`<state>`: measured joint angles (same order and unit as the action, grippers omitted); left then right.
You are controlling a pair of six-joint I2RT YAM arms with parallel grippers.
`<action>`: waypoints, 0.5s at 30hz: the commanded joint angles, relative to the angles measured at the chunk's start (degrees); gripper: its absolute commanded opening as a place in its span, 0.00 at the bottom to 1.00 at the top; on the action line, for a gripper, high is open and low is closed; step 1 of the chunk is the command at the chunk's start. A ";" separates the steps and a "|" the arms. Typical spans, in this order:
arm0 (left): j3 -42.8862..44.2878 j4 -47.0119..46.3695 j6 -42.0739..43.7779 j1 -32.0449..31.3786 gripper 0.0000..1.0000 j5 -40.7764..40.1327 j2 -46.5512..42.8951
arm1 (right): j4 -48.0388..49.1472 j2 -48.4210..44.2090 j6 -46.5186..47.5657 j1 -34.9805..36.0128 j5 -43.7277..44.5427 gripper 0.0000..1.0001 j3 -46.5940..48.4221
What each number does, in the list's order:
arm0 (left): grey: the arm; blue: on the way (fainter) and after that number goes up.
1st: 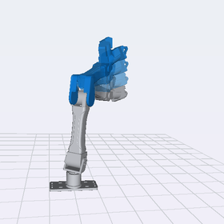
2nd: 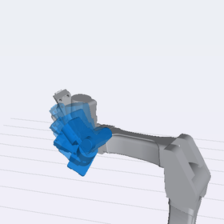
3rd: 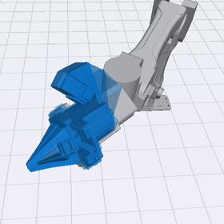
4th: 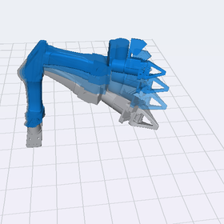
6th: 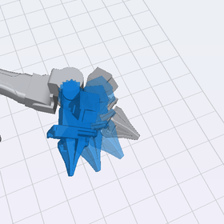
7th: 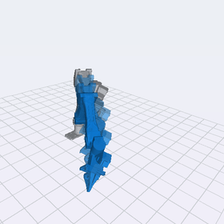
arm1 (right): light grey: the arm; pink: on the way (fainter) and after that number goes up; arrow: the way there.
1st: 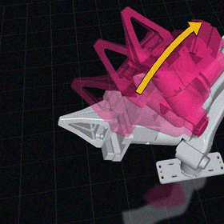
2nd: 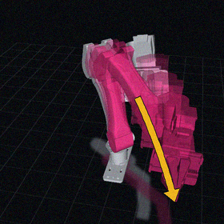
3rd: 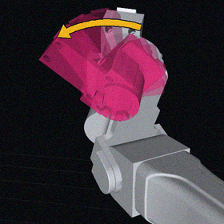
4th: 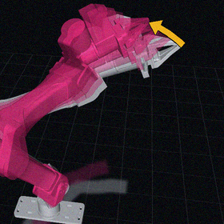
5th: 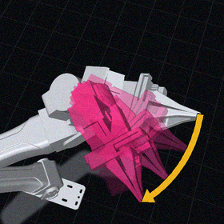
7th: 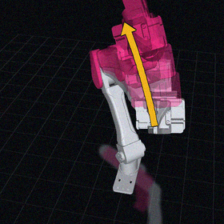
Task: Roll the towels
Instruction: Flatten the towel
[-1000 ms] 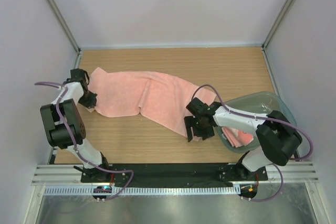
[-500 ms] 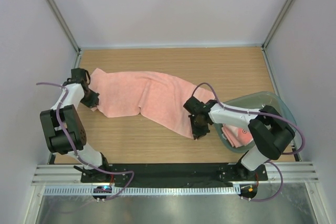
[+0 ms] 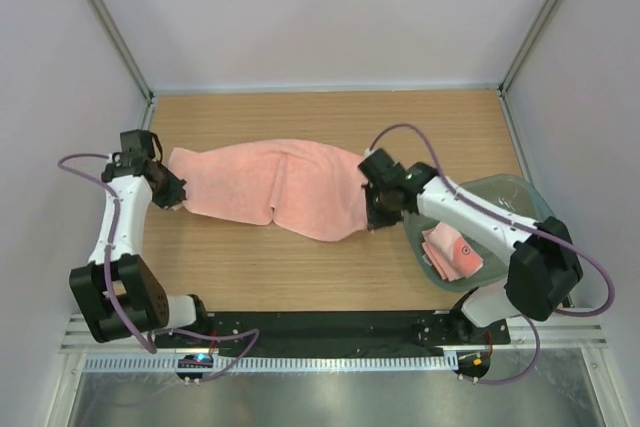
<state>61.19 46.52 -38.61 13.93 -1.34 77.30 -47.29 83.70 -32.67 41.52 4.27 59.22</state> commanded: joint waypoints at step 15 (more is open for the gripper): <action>55.75 9.91 3.10 -0.14 0.00 15.04 30.95 | -14.35 50.83 0.37 -33.24 -32.18 0.01 98.34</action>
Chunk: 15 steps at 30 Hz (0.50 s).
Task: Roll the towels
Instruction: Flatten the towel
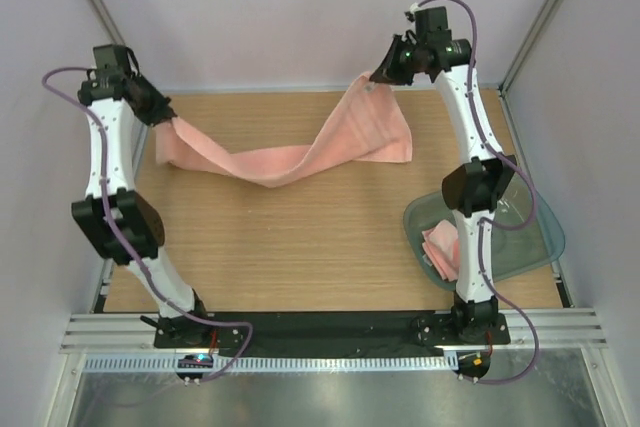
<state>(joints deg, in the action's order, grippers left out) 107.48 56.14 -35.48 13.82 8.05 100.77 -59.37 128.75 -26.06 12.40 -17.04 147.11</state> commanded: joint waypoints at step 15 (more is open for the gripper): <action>-3.47 -20.36 3.58 1.12 0.00 14.01 -14.62 | 41.69 -30.38 -3.91 -14.16 -19.52 0.01 -38.96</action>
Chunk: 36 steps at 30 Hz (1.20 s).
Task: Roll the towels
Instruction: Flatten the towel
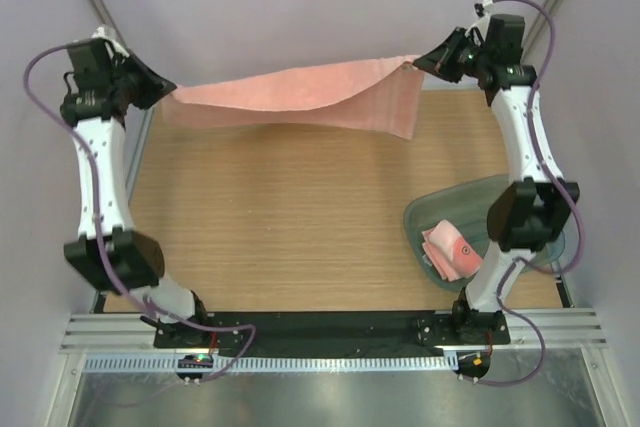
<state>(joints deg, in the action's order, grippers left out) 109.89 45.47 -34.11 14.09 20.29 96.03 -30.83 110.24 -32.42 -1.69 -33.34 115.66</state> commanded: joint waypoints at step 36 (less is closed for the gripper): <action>-45.38 2.09 0.80 8.94 0.72 -14.84 -22.39 | 2.44 -30.97 3.68 13.29 28.68 0.72 -43.18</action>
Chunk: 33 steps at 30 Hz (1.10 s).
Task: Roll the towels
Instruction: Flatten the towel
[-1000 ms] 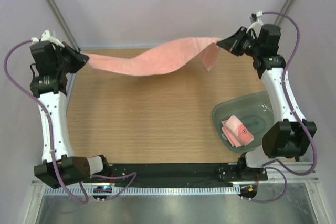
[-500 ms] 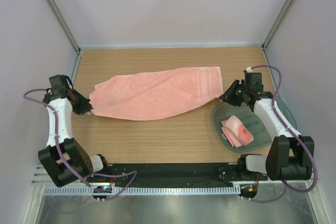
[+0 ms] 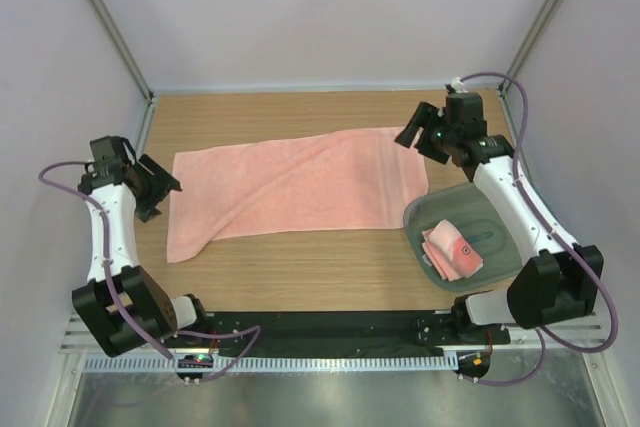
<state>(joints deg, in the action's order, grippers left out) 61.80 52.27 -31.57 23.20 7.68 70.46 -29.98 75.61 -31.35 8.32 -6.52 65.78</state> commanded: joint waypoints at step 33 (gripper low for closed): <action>61.60 0.38 0.46 -8.17 0.58 -11.11 71.31 | -5.09 44.53 7.80 5.92 -7.27 0.72 31.78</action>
<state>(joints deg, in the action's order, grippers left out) 121.56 49.23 -34.06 14.15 0.93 138.89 -34.46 117.80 -24.05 14.26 -12.45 95.04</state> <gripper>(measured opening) 0.574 0.716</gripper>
